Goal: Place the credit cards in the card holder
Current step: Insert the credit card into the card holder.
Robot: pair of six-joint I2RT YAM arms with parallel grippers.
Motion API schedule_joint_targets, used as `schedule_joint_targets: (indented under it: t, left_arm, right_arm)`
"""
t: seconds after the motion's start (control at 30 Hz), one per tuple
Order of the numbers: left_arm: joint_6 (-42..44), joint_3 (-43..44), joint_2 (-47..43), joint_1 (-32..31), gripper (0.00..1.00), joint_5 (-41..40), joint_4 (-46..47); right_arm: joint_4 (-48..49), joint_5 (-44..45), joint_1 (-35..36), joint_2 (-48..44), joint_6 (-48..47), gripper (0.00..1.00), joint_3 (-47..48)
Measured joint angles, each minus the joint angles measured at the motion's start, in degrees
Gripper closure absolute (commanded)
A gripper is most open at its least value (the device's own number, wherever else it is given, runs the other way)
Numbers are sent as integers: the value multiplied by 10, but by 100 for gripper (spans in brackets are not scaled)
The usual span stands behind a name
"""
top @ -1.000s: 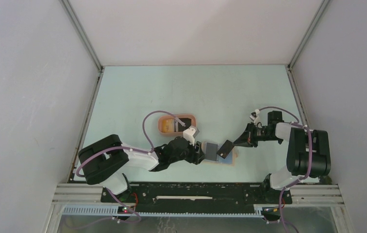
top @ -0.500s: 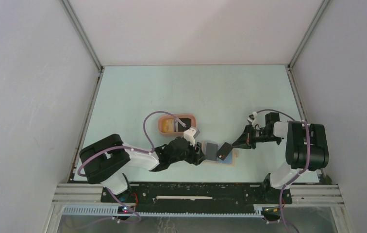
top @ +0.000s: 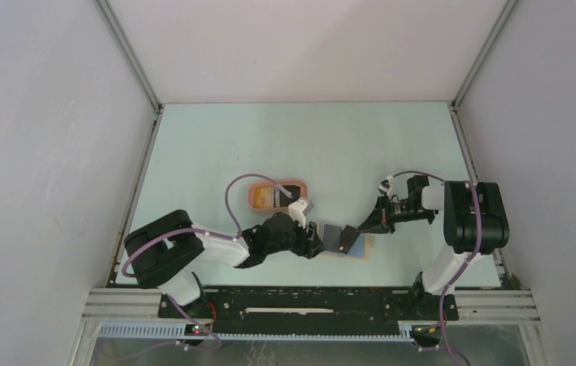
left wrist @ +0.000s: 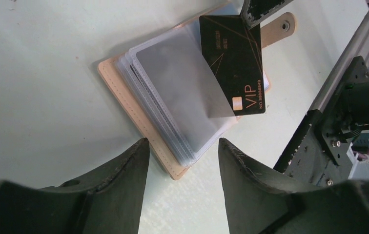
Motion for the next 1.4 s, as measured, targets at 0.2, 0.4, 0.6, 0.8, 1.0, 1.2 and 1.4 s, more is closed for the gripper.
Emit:
schedule_joint_targets:
  t: [0.2, 0.4, 0.6, 0.8, 1.0, 1.2, 1.4]
  left_arm:
    - [-11, 0, 0, 12, 40, 21, 5]
    - [-20, 0, 5, 14, 41, 31, 7]
    - [-26, 0, 16, 17, 41, 37, 9]
    - [-34, 0, 19, 21, 41, 40, 10]
    - [-34, 0, 19, 23, 41, 43, 10]
    - [-34, 0, 19, 25, 41, 50, 10]
    - [-34, 0, 19, 26, 41, 50, 10]
  right_arm:
    - [-7, -9, 8, 28, -2, 100, 7]
    - [-16, -11, 17, 42, -6, 100, 15]
    - [-40, -11, 19, 63, -21, 100, 43]
    - [-60, -10, 19, 71, -42, 100, 66]
    - [-89, -10, 20, 90, -72, 100, 94]
    - [-115, -10, 33, 104, -97, 97, 114]
    - [-128, -7, 56, 104, -112, 94, 121]
